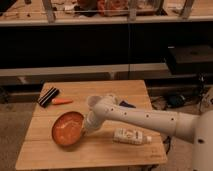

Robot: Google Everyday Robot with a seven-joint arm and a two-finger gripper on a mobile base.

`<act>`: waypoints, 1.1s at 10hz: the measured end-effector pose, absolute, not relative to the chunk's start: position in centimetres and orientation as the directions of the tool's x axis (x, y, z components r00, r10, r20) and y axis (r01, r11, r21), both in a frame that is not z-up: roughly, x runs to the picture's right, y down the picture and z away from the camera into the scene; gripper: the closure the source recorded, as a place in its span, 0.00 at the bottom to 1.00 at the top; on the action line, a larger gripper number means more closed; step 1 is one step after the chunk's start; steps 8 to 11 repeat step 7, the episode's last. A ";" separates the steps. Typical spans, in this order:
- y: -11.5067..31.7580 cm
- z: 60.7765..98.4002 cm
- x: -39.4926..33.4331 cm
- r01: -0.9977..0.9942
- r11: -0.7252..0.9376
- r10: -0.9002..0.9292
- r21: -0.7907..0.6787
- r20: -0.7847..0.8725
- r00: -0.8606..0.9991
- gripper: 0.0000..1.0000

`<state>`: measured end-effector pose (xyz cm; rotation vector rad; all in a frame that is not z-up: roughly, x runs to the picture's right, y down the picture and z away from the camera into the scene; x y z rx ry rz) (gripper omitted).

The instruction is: Drag the ceramic bowl in a circle

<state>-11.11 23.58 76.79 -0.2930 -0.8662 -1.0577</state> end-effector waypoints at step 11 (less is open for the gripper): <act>27.9 73.0 -20.6 0.873 0.301 -0.662 0.384 0.743 -0.099 1.00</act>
